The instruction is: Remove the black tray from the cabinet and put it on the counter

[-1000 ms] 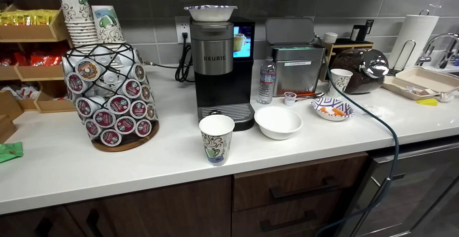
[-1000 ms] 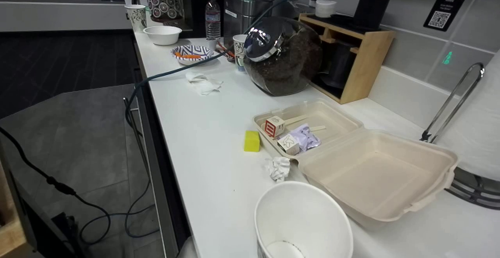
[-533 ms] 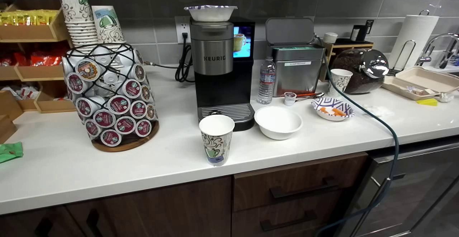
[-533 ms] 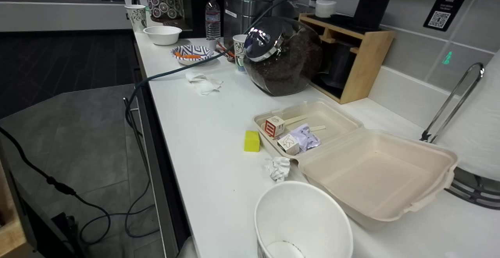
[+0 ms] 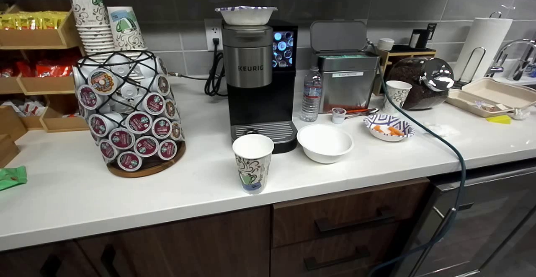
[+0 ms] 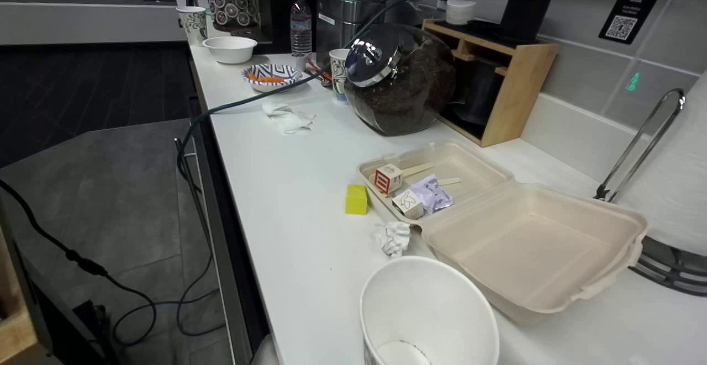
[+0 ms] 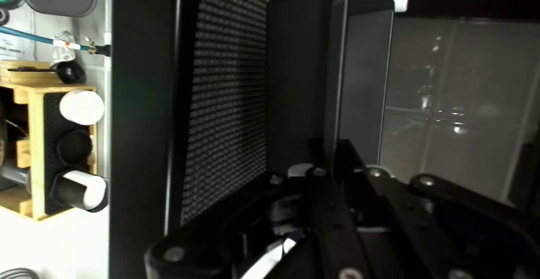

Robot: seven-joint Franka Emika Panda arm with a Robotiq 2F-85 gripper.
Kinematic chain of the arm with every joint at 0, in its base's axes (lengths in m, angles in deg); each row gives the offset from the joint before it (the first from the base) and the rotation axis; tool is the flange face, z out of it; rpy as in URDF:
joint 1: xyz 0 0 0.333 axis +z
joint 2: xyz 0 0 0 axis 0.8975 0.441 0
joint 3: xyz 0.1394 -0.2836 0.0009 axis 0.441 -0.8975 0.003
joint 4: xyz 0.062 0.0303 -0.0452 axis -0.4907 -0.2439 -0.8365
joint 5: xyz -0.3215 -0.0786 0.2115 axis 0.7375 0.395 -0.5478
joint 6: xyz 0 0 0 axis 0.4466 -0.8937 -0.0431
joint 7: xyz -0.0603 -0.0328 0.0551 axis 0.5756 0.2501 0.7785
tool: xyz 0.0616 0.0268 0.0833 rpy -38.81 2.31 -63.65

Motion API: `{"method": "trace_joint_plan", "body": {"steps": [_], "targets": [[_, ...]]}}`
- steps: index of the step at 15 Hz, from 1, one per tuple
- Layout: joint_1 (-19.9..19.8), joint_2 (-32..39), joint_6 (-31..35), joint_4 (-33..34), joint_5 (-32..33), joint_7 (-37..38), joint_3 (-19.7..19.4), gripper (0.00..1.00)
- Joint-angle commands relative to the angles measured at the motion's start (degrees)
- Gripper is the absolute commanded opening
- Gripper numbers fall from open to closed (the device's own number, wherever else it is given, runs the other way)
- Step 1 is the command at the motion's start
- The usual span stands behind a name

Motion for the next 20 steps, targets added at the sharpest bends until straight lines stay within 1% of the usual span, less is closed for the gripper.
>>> {"method": "trace_joint_plan", "body": {"steps": [1,2,4,7,9,11,12,13,14,16,18,20], "targets": [[-1.10,-2.75,-0.45,1.12,-8.31,-10.33,1.50,0.03],[-1.06,-3.99,-1.37,0.48,-10.88,-13.84,1.82,0.03],[-1.17,-7.28,-5.21,-1.31,-17.52,-20.67,2.09,0.03],[-1.27,-12.46,-17.07,-4.79,-22.43,-26.18,0.65,0.03],[-1.52,-15.93,-25.29,-7.82,-21.81,-27.44,-0.37,0.03],[-1.89,-19.29,-30.49,-11.10,-17.80,-29.16,-0.95,0.03],[-2.09,-20.72,-29.79,-12.99,-16.48,-30.47,-0.92,0.03],[-2.55,-22.43,-27.49,-15.51,-14.18,-31.37,-0.48,0.03],[-2.96,-24.22,-25.06,-18.40,-12.21,-32.68,-0.04,0.03],[-3.23,-28.07,-22.22,-24.64,-8.15,-35.49,0.90,0.03],[-2.87,-31.62,-20.93,-30.33,-7.28,-36.61,1.40,0.03],[-2.22,-35.47,-20.60,-36.22,-9.55,-36.38,1.57,0.03]]}}
